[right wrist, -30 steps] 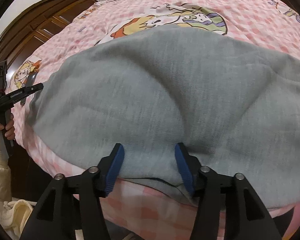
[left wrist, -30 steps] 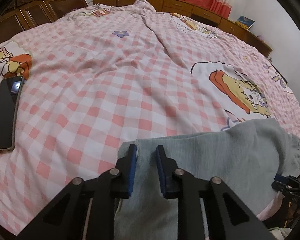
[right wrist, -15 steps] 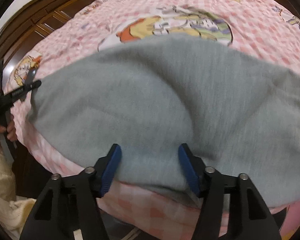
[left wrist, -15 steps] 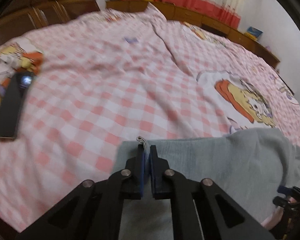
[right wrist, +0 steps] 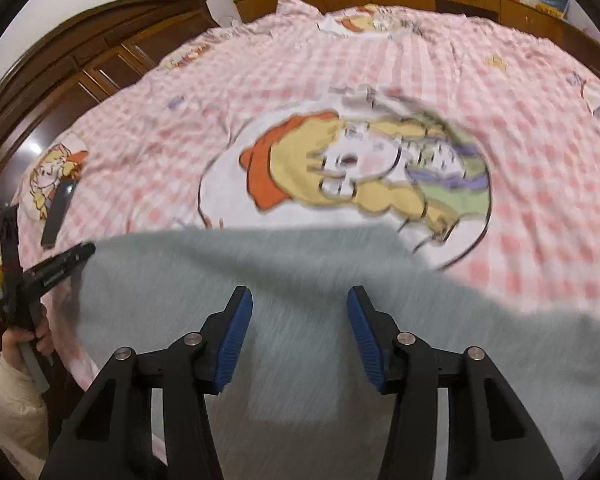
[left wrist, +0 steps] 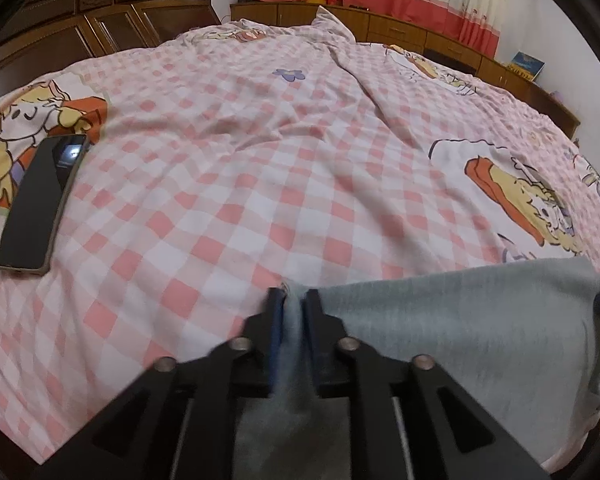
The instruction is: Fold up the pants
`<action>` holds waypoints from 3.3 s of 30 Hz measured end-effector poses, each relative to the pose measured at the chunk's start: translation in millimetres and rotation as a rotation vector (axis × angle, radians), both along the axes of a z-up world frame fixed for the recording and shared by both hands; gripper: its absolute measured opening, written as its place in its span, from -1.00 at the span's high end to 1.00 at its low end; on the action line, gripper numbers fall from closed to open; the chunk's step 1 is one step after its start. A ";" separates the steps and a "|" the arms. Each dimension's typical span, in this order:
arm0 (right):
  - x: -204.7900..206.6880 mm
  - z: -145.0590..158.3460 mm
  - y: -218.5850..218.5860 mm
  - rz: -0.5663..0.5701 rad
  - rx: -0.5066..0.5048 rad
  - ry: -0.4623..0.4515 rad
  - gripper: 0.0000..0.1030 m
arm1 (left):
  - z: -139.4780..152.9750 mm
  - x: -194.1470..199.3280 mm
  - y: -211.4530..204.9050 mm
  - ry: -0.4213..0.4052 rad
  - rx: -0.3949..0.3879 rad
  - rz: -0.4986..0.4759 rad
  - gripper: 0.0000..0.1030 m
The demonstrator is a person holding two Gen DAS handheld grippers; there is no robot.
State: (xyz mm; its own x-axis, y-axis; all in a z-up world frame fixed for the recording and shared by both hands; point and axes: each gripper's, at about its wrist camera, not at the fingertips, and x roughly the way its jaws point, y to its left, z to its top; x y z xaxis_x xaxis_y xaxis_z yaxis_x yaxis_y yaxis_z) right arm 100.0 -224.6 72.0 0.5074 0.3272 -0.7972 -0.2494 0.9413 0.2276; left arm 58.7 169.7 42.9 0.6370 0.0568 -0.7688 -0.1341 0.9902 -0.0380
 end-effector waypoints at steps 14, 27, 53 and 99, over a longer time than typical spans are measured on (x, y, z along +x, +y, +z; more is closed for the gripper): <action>86.4 -38.0 -27.1 0.092 -0.013 0.276 0.00 | 38.8 -30.5 -17.4 -0.013 -0.123 -0.076 0.22; 97.2 -46.2 -15.5 0.157 -0.105 0.148 0.83 | -6.3 -17.1 -36.9 0.071 -0.067 -0.093 0.14; -47.7 8.7 -246.7 -0.508 -0.118 0.050 -0.05 | 30.2 -30.7 -110.2 -0.007 -0.087 -0.237 -0.16; -169.3 -47.9 -296.0 -0.637 0.410 0.196 0.31 | -1.3 -67.9 -332.3 0.186 -0.009 -0.689 -0.18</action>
